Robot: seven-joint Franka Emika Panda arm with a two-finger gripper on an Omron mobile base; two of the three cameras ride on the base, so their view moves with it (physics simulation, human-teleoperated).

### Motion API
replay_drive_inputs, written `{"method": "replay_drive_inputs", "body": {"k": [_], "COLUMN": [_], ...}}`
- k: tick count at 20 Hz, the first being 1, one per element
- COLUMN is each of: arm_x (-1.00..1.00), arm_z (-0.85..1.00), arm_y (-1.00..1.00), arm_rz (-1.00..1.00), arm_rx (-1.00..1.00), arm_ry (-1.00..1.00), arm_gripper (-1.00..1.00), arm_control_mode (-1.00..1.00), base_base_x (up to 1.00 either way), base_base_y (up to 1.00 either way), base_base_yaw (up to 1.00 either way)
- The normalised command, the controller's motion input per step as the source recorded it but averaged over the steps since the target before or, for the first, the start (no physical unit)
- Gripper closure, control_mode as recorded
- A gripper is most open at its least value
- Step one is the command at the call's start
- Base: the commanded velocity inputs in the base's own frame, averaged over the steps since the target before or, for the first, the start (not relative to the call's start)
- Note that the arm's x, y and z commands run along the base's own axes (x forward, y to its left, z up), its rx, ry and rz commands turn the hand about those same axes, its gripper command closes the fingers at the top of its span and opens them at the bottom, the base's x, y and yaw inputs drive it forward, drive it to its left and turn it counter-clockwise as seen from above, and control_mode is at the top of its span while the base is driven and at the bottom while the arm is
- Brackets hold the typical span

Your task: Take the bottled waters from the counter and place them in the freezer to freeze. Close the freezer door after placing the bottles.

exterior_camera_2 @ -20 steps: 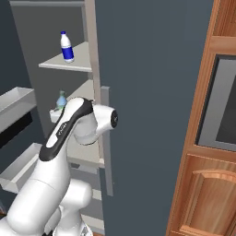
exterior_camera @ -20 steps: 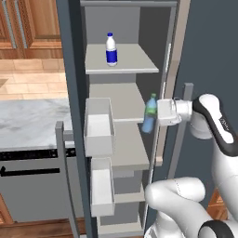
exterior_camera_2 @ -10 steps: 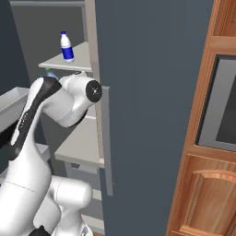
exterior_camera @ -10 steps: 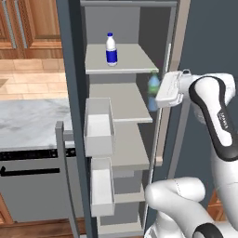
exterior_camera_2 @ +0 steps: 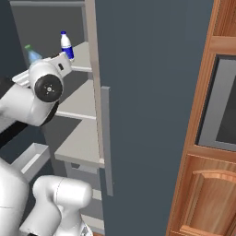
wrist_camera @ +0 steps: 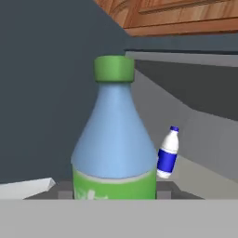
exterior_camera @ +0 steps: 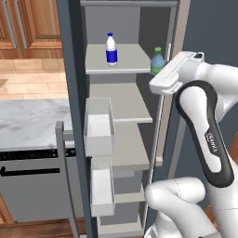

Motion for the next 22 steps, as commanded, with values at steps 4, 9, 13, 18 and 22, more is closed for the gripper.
{"method": "replay_drive_inputs", "body": {"k": [4, 9, 13, 18, 22], "arm_x": [-0.19, -0.21, 0.00, 0.00, 0.06], "arm_z": [0.14, 0.00, 0.00, 0.00, 0.03], "arm_y": [0.00, 0.00, 0.00, 0.00, -0.16], "arm_rz": [-0.34, -0.34, -0.11, 0.00, 0.00], "arm_rx": [0.27, 0.32, 0.05, 0.00, 0.09], "arm_ry": [-0.10, -0.04, 0.00, 0.00, 0.00], "arm_gripper": [1.00, 1.00, 1.00, 1.00, 1.00], "arm_control_mode": [-1.00, -1.00, -1.00, -1.00, -1.00], "base_base_x": [0.00, 0.00, 0.00, 0.00, 0.00], "base_base_y": [0.00, 0.00, 0.00, 0.00, 0.00], "base_base_yaw": [0.00, 0.00, 0.00, 0.00, 0.00]}}
